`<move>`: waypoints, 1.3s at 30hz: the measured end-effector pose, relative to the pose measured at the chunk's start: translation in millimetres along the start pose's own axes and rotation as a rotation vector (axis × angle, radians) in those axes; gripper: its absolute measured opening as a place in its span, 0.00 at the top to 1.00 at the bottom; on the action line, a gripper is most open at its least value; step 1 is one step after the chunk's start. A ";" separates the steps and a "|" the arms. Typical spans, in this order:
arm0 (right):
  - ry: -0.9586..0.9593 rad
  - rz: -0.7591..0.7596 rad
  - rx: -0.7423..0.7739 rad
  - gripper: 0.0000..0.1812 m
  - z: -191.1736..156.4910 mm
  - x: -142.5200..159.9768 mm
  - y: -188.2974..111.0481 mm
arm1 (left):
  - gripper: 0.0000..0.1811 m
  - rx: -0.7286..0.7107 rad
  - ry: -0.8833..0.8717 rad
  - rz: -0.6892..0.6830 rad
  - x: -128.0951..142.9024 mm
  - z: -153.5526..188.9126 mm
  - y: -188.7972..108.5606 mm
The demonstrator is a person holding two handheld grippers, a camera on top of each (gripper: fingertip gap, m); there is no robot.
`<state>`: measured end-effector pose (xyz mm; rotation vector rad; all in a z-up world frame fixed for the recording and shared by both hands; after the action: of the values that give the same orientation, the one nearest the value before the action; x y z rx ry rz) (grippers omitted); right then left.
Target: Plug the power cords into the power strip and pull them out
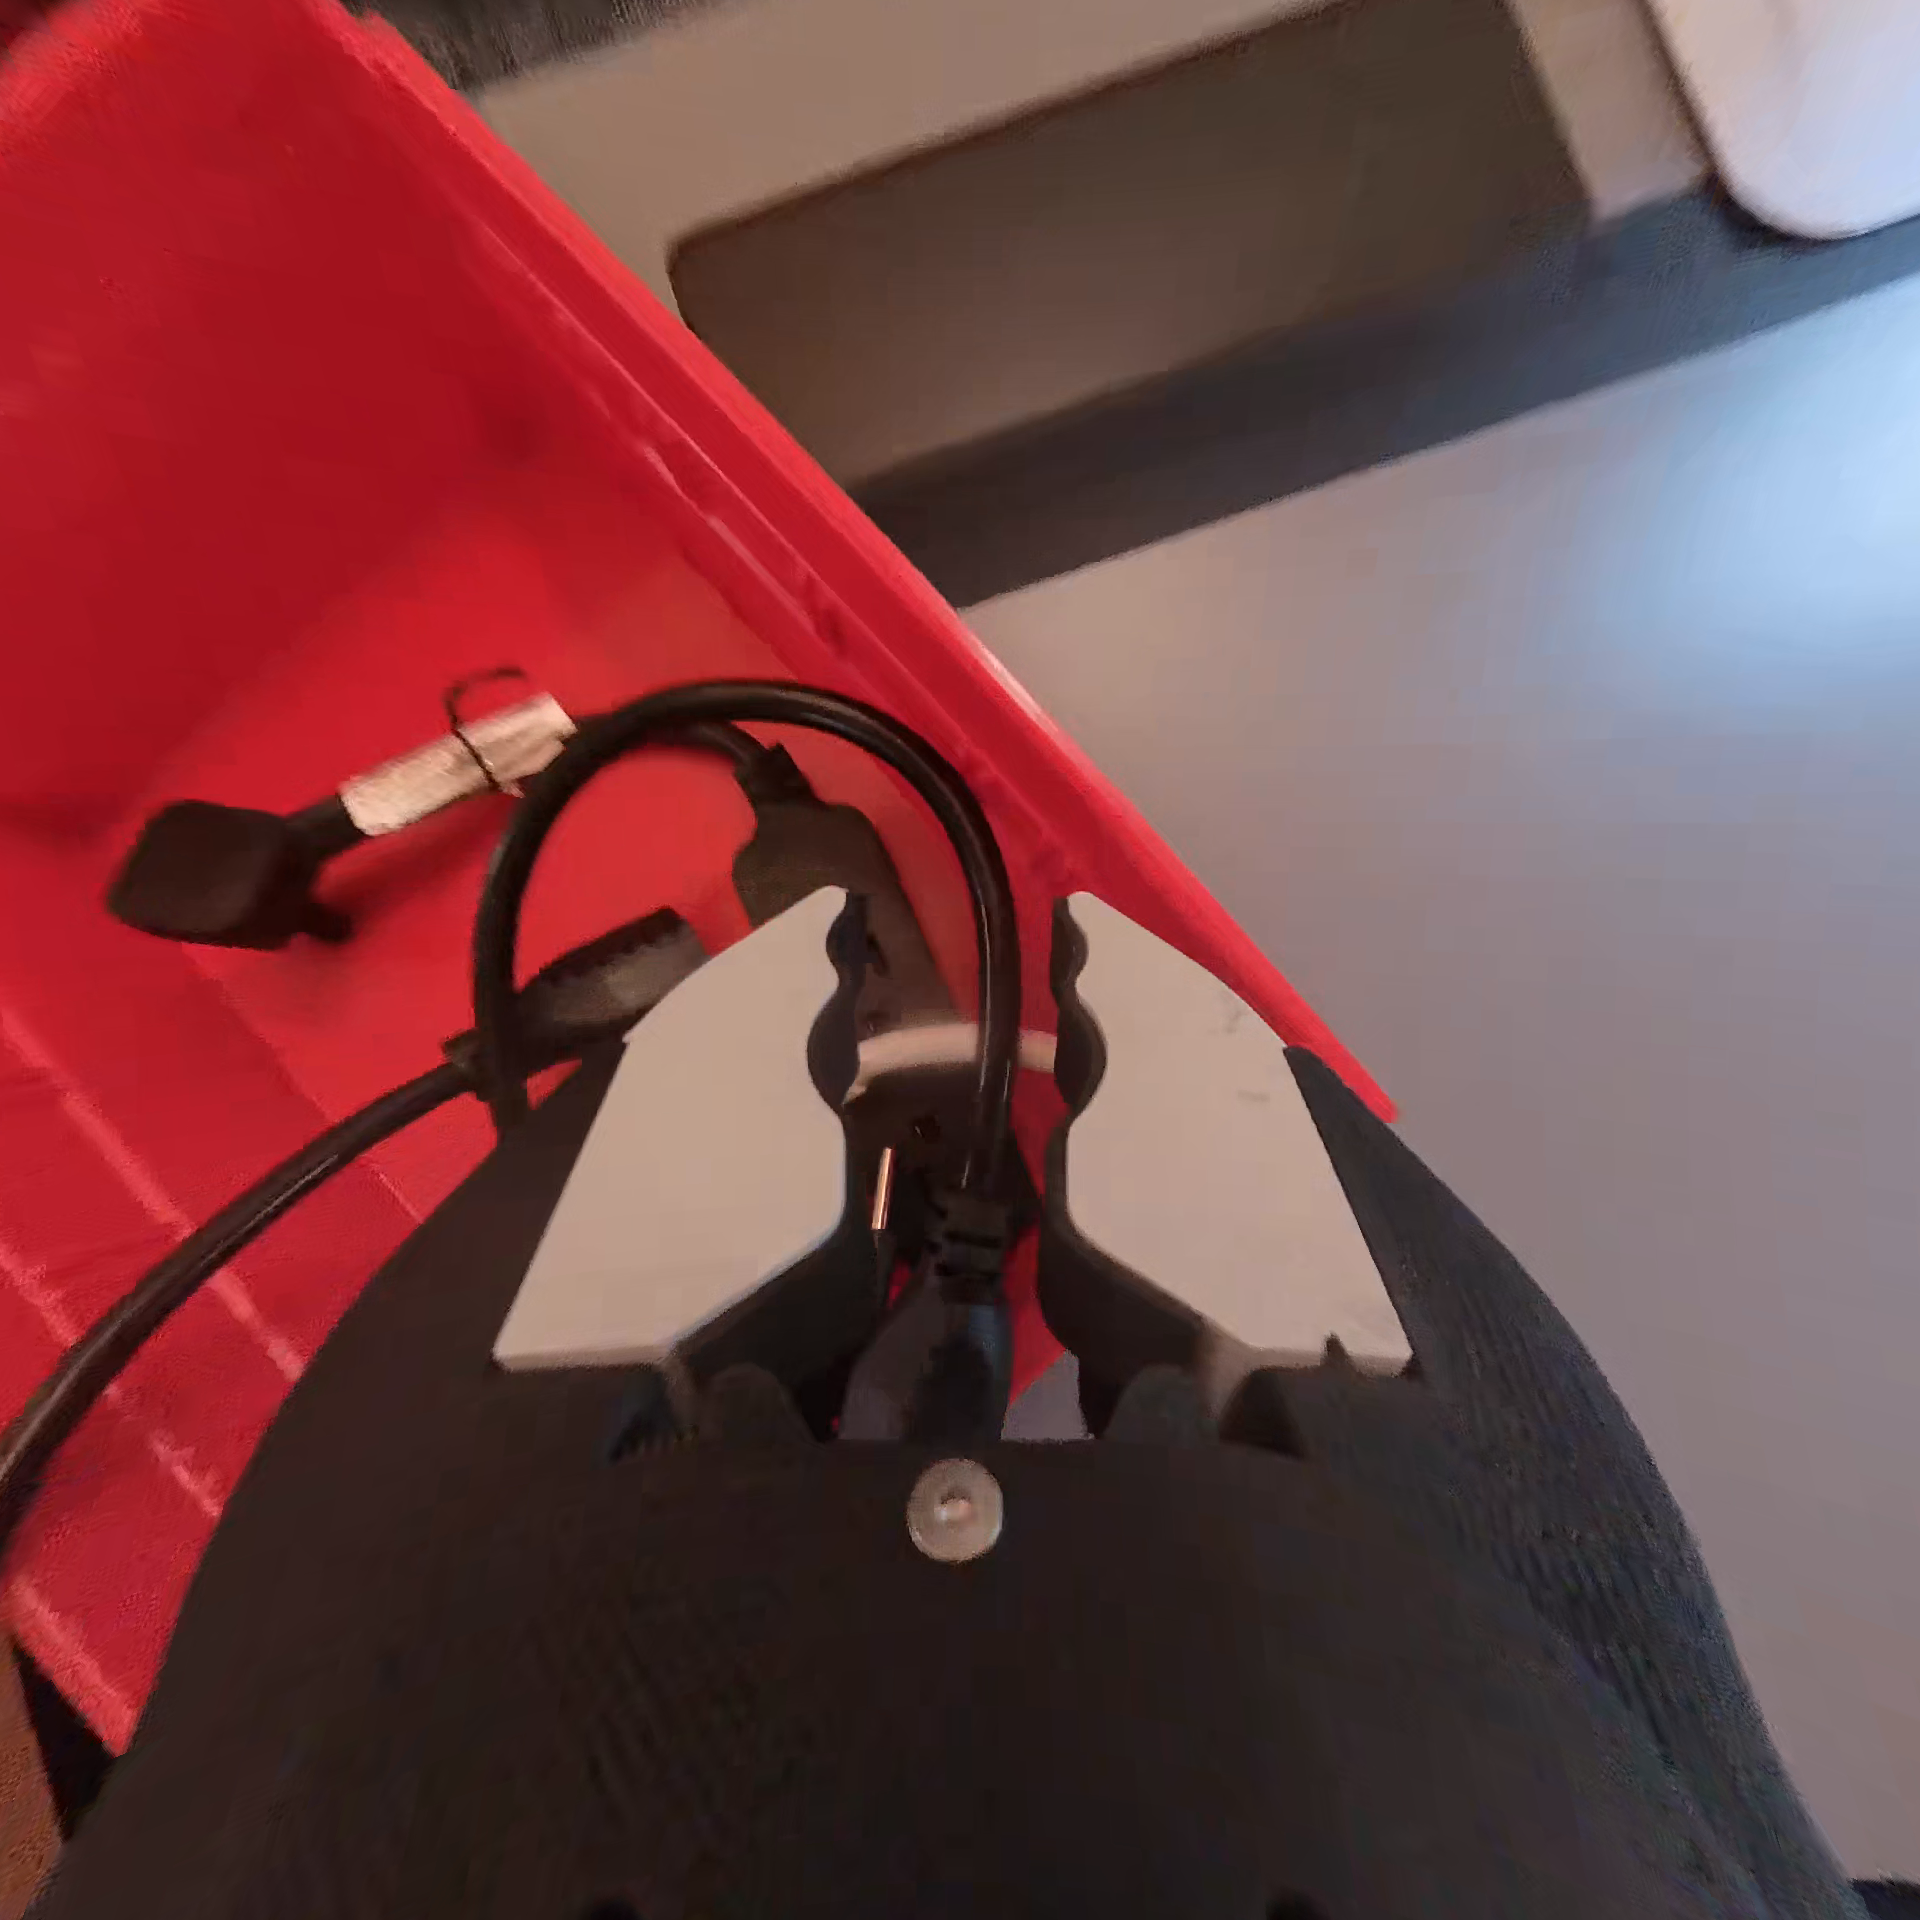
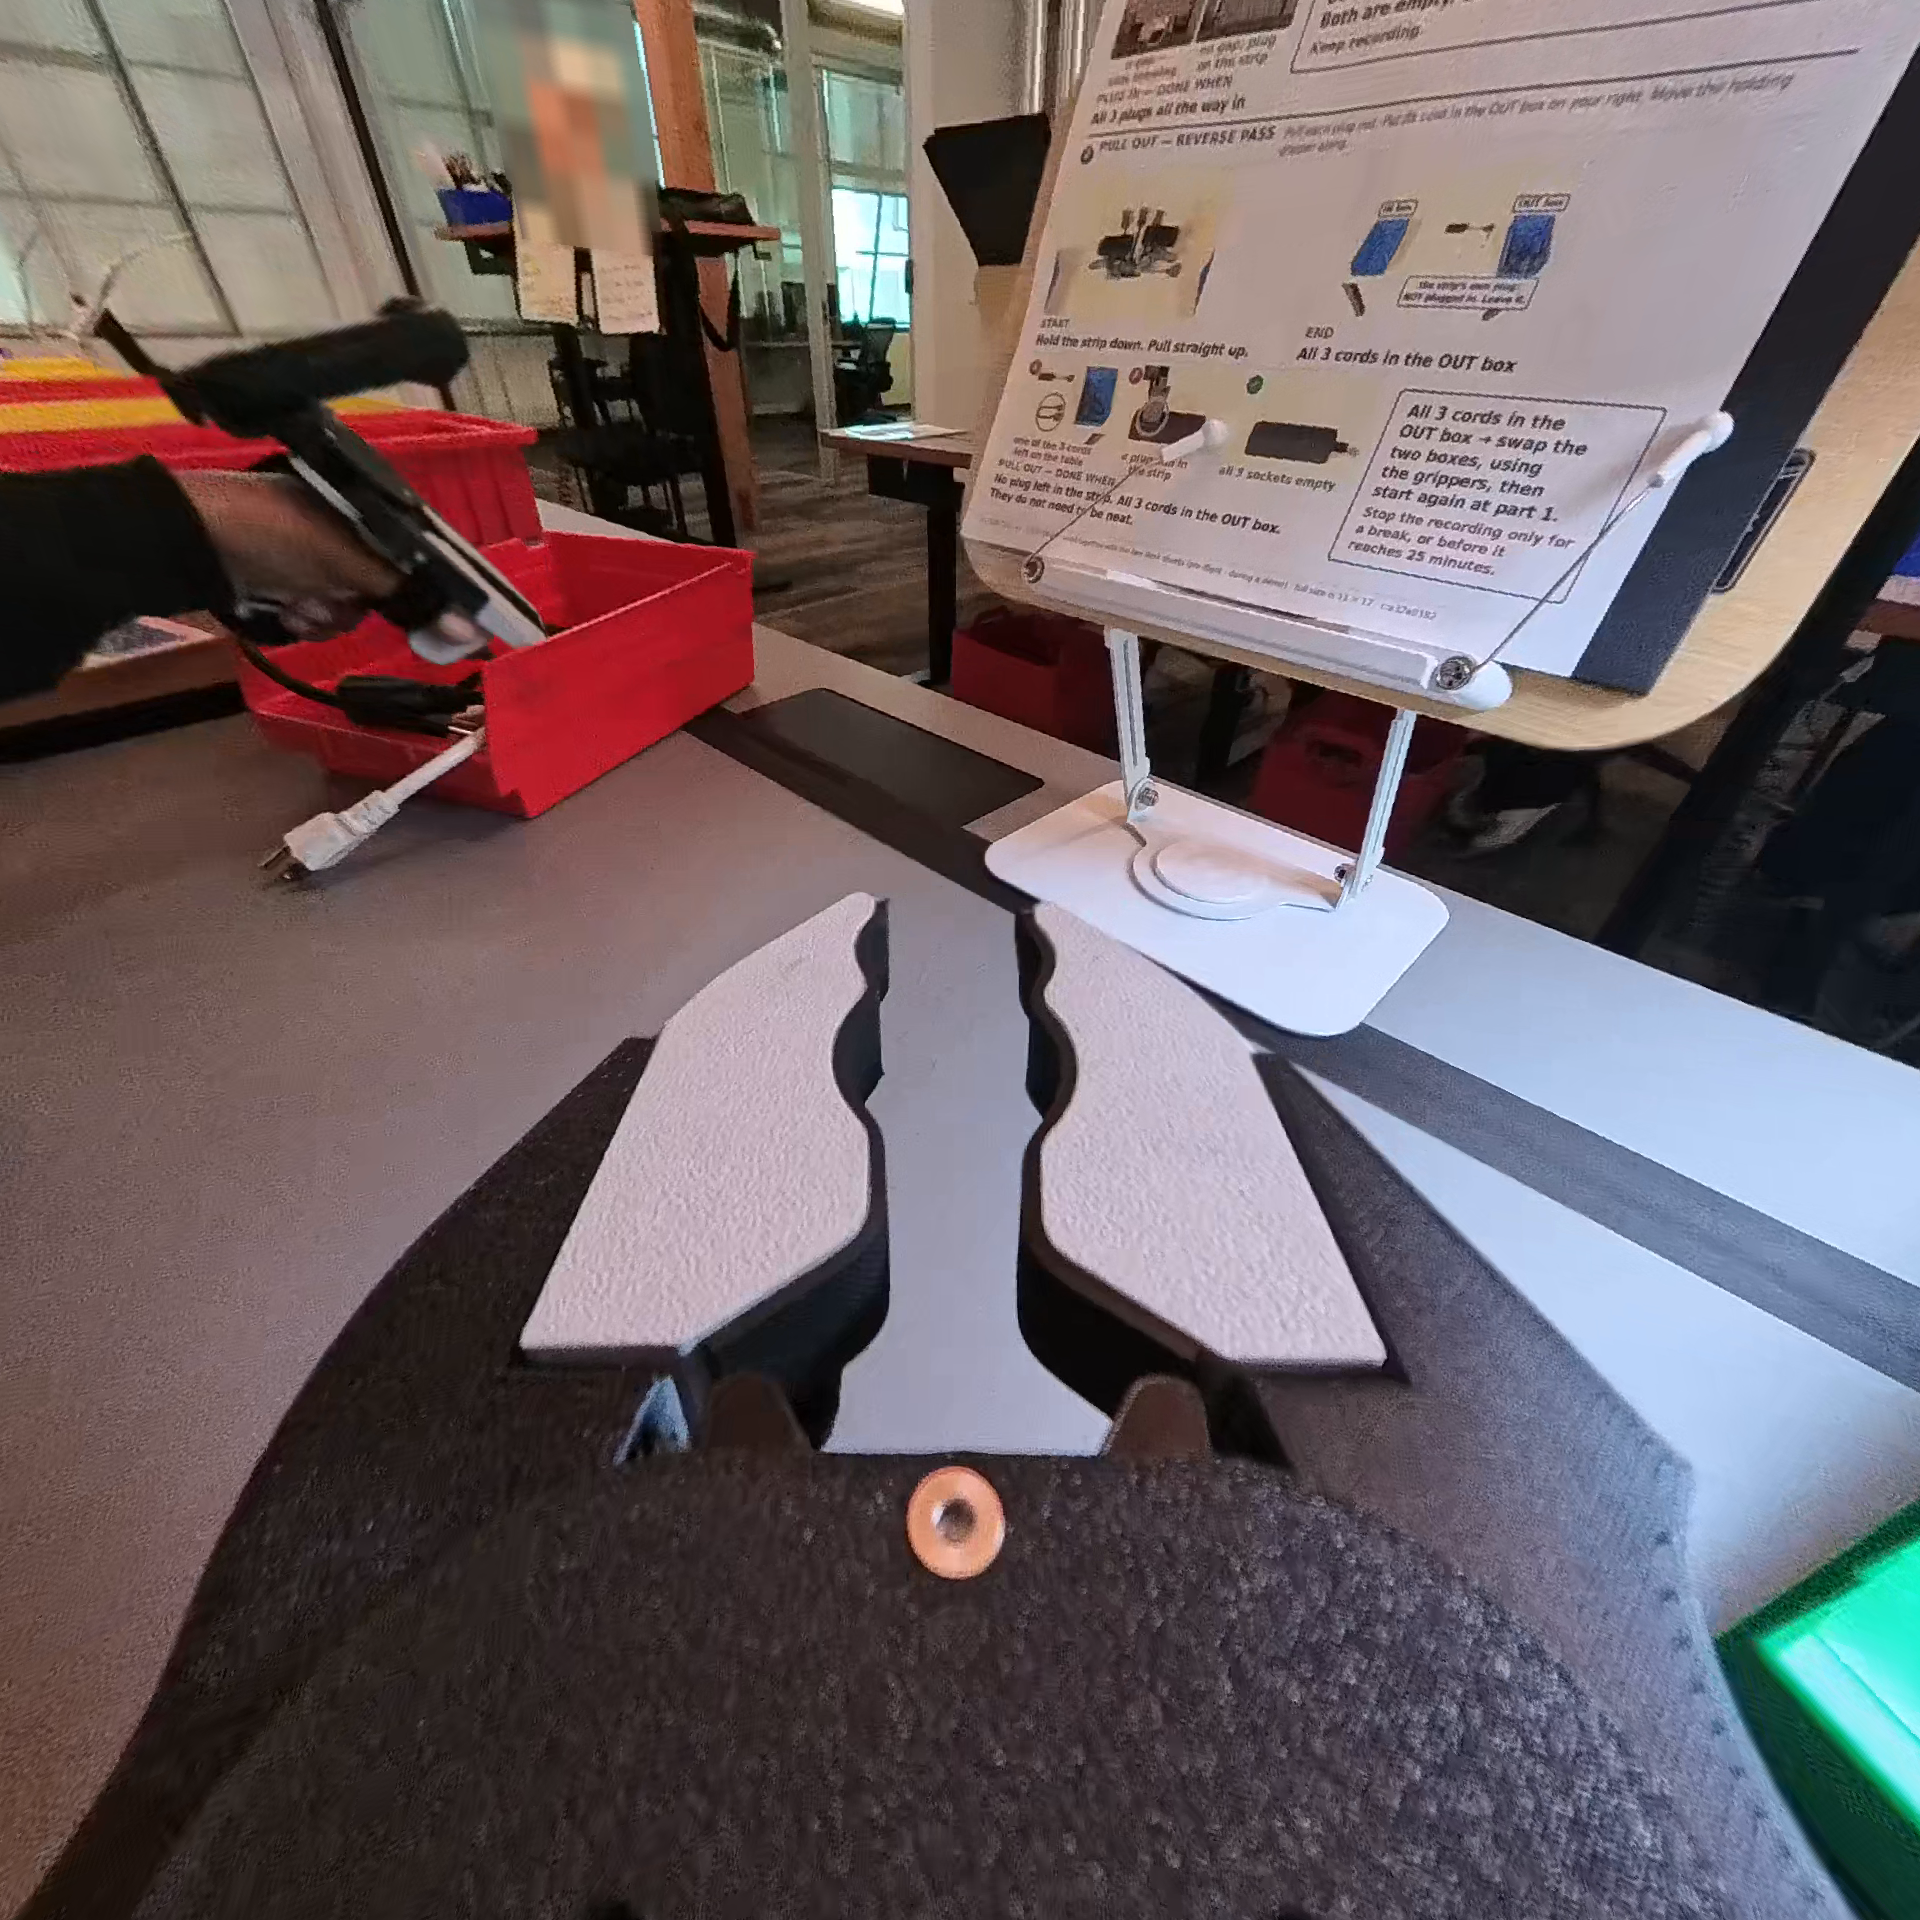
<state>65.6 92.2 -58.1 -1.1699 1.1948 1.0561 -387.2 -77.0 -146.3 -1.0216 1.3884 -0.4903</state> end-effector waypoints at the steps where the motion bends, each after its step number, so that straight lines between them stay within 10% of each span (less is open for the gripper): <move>1: 0.006 -0.004 -0.007 0.87 -2.9 3.0 -2.6 | 0.81 -0.012 0.018 -0.025 2.8 -0.7 5.8; 15: 0.009 -0.079 -0.034 0.89 -6.8 34.1 -7.1 | 0.93 -0.064 0.212 -0.229 11.2 -2.7 22.3; 28: -0.024 -0.081 -0.037 0.91 -11.2 30.4 -8.9 | 0.94 -0.435 0.218 0.128 -61.5 -78.0 -82.9; 35: -0.037 -0.103 -0.027 0.92 -11.2 36.4 -8.0 | 0.88 -0.629 0.181 0.071 -43.0 -122.1 -73.4; 39: -0.013 -0.103 -0.033 0.92 -8.9 39.6 -7.4 | 0.90 -0.497 0.222 0.145 -53.8 -88.9 -69.3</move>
<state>75.6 82.2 -96.8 -1.2351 1.0985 1.0075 -462.0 -95.6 -48.1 -1.2769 1.8226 -0.1509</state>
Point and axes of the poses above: each gripper's, where its closed fingertips meet, y out along the fingers, x out of its underside, z = x × y across the jaws, the point moved 1 cm from there along -y, back along the fingers, and after that the axes turned 6 degrees about -x, right-handed, at the moved point
